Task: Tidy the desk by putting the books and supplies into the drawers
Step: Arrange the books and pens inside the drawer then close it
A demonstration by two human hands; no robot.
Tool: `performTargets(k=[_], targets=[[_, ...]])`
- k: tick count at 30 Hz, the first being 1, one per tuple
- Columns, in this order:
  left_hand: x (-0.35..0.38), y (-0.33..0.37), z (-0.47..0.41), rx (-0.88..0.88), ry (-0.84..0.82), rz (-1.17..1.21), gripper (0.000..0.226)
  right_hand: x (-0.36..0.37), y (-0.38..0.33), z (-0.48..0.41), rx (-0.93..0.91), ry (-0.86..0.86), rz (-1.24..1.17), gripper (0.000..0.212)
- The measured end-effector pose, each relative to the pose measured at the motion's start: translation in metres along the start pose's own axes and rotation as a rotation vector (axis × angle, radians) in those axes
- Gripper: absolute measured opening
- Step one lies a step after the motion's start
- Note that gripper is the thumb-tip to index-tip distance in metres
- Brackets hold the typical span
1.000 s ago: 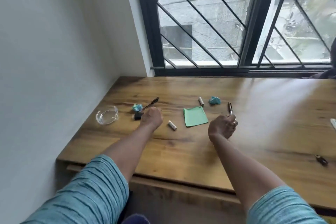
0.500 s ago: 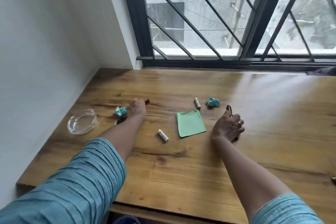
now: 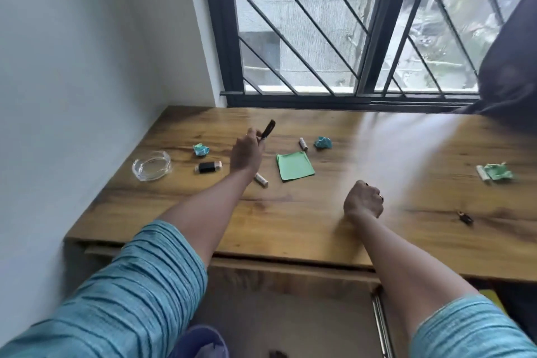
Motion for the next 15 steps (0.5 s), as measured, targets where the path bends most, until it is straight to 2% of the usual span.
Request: performTargets(k=[7, 15], targets=[[-0.029, 0.031, 0.106, 0.008, -0.115, 0.156, 0.029, -0.041, 0.047, 0.083, -0.073, -0.016, -0.056, 0.039], [-0.04, 0.109, 0.177, 0.018, -0.244, 0.339, 0.031, -0.087, 0.11, 0.129, -0.056, 0.021, -0.081, 0.038]])
Point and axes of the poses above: each hand's wrist, its own z-axis away from the middle knuckle, its own x-axis out of the palm, y = z × x, the point moved 5 cm from there along -z, towards the middle knuckle, and after that the axes turned 13 degrees about -z, right-handed, at the moved point
